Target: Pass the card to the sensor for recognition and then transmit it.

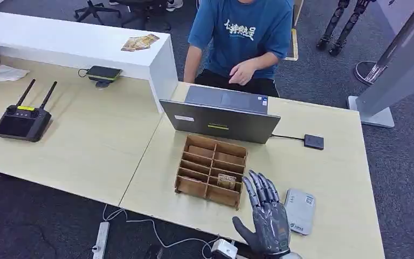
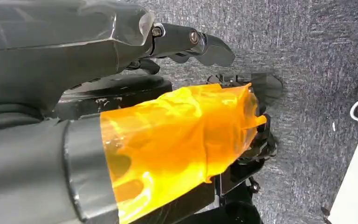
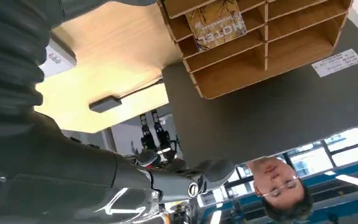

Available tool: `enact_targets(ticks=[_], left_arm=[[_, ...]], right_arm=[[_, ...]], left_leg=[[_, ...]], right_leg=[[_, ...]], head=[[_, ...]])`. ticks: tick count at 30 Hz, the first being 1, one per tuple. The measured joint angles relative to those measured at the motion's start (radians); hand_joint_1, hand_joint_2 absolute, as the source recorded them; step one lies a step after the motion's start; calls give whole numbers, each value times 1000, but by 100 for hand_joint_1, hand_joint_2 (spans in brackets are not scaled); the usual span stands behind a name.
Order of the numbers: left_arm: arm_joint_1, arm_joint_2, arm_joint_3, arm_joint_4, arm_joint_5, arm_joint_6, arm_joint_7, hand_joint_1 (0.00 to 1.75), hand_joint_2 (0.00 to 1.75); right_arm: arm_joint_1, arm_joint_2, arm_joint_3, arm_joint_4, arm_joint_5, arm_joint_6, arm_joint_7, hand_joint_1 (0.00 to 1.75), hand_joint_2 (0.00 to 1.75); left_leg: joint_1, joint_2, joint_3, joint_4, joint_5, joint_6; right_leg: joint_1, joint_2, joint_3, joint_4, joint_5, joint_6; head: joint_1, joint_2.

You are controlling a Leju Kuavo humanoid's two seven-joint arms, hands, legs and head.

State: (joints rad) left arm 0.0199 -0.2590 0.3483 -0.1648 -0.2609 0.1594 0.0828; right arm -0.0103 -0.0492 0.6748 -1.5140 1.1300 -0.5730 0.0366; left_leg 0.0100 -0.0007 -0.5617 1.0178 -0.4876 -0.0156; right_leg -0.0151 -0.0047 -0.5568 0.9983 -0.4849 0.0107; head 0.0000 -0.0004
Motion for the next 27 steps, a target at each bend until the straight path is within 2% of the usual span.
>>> enact_targets(ticks=[15, 27], left_arm=[[0, 0, 0, 0, -13, -3, 2, 0, 0], [0, 3, 0, 0, -13, -28, 6, 0, 0]], right_arm=[[-116, -1, 53, 95, 13, 56, 35, 0, 175], [-186, 17, 115, 145, -40, 93, 62, 0, 175]], left_leg=[[0, 0, 0, 0, 0, 0], [0, 0, 0, 0, 0, 0]], right_leg=[[0, 0, 0, 0, 0, 0], [0, 0, 0, 0, 0, 0]], head=[[0, 0], [0, 0]])
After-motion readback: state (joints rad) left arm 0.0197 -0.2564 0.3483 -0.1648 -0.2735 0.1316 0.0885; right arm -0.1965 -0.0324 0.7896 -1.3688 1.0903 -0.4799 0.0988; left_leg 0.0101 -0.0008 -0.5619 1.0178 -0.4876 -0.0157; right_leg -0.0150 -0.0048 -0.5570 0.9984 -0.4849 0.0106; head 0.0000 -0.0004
